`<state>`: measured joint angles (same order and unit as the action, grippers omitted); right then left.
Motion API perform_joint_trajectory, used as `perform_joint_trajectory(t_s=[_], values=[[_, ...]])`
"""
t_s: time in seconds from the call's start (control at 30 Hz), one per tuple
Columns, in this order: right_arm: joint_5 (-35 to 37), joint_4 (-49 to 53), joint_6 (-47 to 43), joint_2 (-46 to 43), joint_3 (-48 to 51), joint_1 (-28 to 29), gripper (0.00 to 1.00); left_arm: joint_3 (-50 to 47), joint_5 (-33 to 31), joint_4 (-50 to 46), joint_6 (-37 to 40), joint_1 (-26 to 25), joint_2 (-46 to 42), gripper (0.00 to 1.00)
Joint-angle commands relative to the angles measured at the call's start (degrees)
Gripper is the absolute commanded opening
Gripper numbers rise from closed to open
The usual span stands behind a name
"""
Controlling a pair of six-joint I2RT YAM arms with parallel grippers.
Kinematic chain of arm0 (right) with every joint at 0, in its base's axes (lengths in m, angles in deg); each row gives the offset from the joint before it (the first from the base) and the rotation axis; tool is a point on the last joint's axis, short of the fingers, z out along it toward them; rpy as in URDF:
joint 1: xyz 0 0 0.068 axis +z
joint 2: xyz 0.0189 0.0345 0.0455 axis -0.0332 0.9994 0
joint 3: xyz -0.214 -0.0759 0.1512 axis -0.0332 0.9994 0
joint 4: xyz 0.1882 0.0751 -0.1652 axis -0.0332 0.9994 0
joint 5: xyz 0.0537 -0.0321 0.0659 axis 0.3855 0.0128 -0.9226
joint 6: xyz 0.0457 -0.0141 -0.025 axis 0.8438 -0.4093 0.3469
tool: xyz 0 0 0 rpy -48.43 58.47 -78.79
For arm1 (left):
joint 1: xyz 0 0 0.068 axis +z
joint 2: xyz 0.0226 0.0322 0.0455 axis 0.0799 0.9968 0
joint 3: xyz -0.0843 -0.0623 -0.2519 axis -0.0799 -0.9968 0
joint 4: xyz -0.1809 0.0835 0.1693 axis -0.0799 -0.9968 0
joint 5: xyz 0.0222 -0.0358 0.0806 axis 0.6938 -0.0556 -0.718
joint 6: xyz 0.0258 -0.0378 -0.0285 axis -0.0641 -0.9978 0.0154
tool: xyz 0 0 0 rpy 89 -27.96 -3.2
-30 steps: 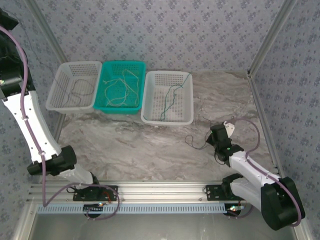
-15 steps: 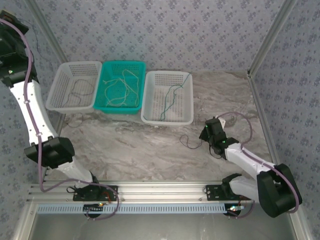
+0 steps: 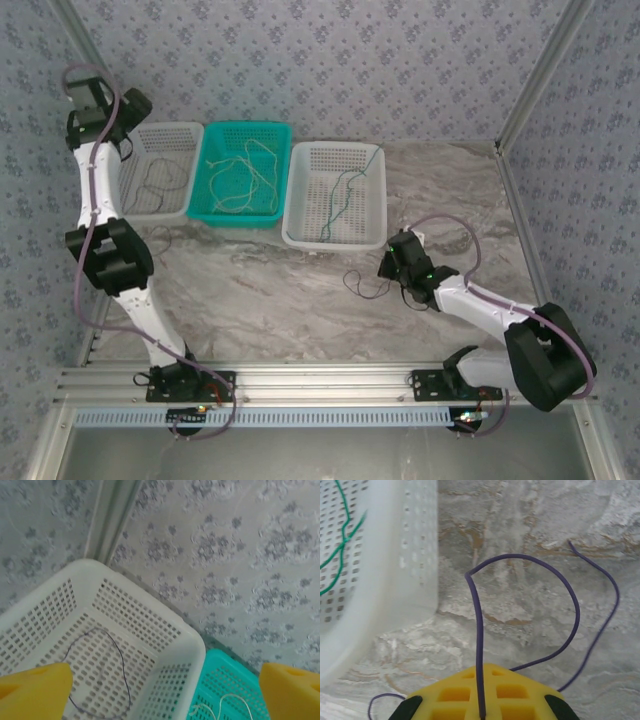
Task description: Untangle the cables
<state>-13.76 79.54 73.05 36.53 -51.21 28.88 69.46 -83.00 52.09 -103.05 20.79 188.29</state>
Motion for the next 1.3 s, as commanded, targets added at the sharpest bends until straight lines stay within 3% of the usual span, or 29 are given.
perform_joint_trajectory(t_s=[0.0, 0.13, 0.37, 0.5, 0.57, 0.63, 0.7, 0.77, 0.83, 0.97, 1.27], values=[[1.2, 1.9, -1.1, -0.4, -1.2, 0.4, 0.0, -6.7, -4.2, 5.0, -1.5, 0.4, -11.6, 0.97], [0.9, 1.7, -1.5, -0.6, -1.3, 0.5, 0.0, -24.2, -10.2, 10.3, -6.6, 0.3, -26.8, 0.95], [-1.0, 1.8, -4.2, -1.4, -1.9, 0.5, 0.0, -53.1, -21.1, 3.0, -14.7, 0.9, -53.4, 0.91], [-2.1, 3.2, -5.7, -2.5, -2.7, 0.6, 0.0, -67.9, -16.5, 3.9, -18.1, 5.3, -63.4, 0.9], [-2.4, 3.3, -5.6, -3.3, -2.6, 0.6, 0.0, -71.6, -10.9, 4.6, -18.4, 8.1, -63.2, 0.9], [-2.8, 2.9, -5.4, -4.1, -2.2, 0.8, 0.0, -74.5, -0.7, 8.1, -18.4, 11.2, -60.6, 0.9], [-2.9, 2.7, -5.2, -4.6, -1.7, 0.9, 0.0, -76.6, 3.4, 11.3, -17.7, 12.2, -58.2, 0.91], [-3.3, 3.1, -5.5, -4.8, -1.6, 1.0, 0.0, -76.9, 0.6, 11.2, -15.6, 12.1, -55.9, 0.92], [-4.1, 3.8, -5.8, -5.0, -1.8, 1.0, 0.0, -76.7, -6.1, 10.6, -13.7, 12.1, -53.6, 0.92], [-5.4, 7.6, -5.8, -6.0, -3.0, 1.3, 0.0, -77.1, -15.8, 16.3, -9.2, 12.3, -48.9, 0.96], [-2.4, 12.6, -2.7, -9.3, -5.0, 3.3, 0.0, -73.7, -4.1, 28.1, -10.9, 18.8, -34.6, 0.95]])
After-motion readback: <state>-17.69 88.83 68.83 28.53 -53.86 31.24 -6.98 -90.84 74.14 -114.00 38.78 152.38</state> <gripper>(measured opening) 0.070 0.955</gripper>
